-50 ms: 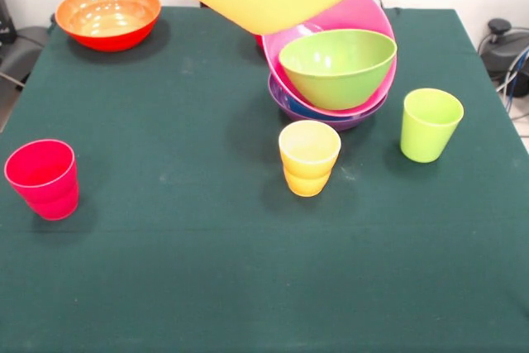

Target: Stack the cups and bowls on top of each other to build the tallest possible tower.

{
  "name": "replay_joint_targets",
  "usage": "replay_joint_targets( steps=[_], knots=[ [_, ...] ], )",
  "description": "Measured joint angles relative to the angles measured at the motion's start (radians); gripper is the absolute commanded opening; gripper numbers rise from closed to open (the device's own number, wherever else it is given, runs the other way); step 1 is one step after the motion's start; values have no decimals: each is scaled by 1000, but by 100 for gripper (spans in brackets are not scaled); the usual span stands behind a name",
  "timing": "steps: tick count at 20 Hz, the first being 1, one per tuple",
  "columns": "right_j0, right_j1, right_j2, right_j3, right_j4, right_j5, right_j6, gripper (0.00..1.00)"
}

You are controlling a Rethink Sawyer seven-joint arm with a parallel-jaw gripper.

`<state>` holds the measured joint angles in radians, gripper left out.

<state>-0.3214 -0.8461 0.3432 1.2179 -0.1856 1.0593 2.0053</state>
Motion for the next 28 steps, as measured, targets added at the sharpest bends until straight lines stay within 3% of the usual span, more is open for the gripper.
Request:
replay_joint_targets(
  steps=[28],
  knots=[
    [76, -19, -140, 195, 80, -238, 23, 0]
  ],
)
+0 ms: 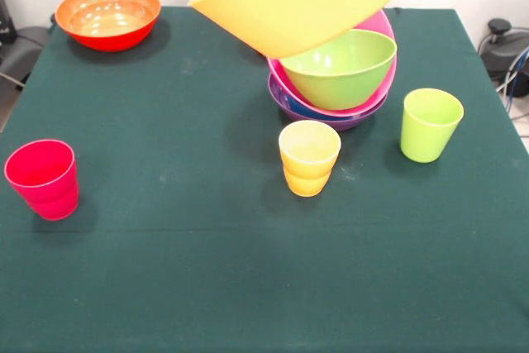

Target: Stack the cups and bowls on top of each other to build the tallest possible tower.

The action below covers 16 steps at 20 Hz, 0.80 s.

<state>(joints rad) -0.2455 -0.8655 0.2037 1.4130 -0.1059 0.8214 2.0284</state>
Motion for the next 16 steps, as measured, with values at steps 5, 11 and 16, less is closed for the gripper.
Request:
replay_joint_targets(
  steps=[5, 11, 16],
  knots=[
    [7, -1, -24, 35, 5, -32, 0, 0],
    [8, -9, -37, 82, 19, -43, 0, 0],
    [16, -24, -58, 123, 32, -56, 0, 0]
  ],
)
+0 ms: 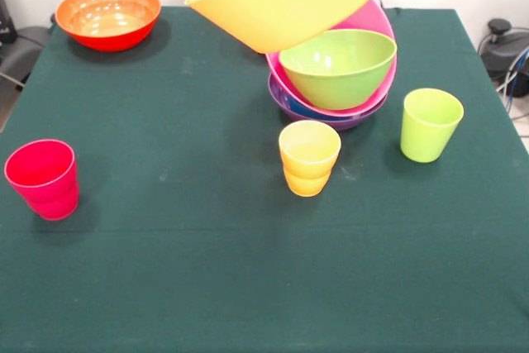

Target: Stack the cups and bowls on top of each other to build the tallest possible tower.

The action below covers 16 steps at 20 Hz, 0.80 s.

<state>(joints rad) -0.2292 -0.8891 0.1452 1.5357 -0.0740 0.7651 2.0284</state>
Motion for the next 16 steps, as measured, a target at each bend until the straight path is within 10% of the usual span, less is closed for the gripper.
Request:
replay_joint_targets(
  steps=[16],
  knots=[
    [75, -20, -63, 58, 38, -66, 4, 0]
  ],
)
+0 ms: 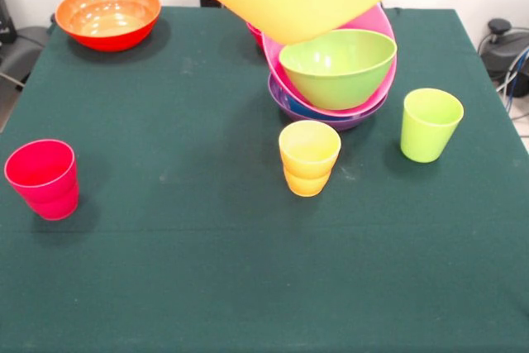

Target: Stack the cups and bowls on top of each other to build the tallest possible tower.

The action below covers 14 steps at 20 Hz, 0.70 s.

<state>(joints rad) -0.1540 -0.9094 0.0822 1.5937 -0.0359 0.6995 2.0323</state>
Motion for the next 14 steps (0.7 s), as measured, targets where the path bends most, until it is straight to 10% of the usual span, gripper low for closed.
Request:
replay_joint_targets(
  steps=[14],
  knots=[
    [54, -1, -43, 80, 41, -87, 36, 0]
  ],
)
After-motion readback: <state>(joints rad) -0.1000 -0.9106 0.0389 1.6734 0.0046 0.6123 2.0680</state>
